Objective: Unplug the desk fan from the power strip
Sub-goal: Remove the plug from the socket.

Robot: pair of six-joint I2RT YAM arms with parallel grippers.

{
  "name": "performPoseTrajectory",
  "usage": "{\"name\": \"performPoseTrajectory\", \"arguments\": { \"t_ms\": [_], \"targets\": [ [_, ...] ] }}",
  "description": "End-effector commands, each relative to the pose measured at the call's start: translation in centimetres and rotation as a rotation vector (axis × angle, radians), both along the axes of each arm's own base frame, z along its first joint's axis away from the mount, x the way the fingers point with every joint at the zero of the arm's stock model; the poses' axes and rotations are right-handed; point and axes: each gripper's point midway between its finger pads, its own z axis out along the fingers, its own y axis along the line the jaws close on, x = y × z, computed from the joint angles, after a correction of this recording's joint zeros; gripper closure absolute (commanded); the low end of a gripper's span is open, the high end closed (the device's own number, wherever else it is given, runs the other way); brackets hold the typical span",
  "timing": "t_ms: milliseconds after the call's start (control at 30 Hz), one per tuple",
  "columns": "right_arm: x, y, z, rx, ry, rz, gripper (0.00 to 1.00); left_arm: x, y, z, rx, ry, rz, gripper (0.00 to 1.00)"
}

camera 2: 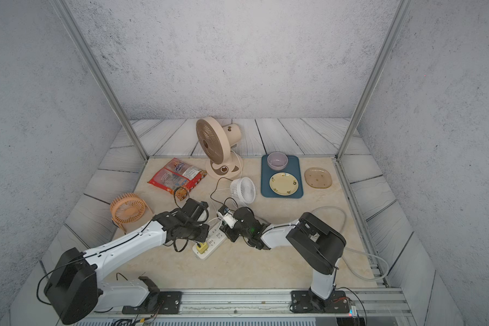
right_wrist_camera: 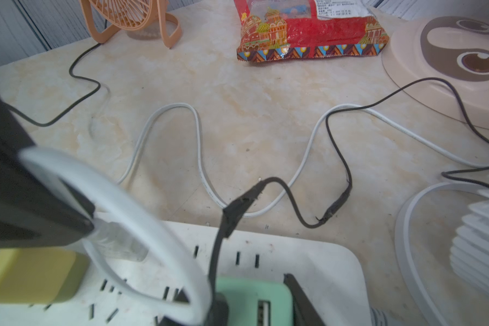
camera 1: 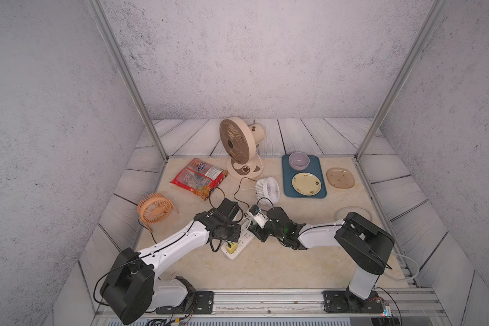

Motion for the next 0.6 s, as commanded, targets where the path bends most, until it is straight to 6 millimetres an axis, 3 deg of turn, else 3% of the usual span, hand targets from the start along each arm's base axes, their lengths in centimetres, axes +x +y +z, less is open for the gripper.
{"name": "performPoseTrajectory", "arguments": {
  "t_ms": [0, 567],
  "targets": [
    [-0.5, 2.4, 5.5, 0.167, -0.119, 0.087, 1.0, -3.4, 2.1, -4.9, 0.125, 0.168, -0.005, 1.0],
    [0.1, 1.9, 8.5, 0.23, -0.211, 0.05, 1.0, -4.5, 1.7, -5.6, 0.142, 0.202, -0.035, 1.0]
  ]
}}
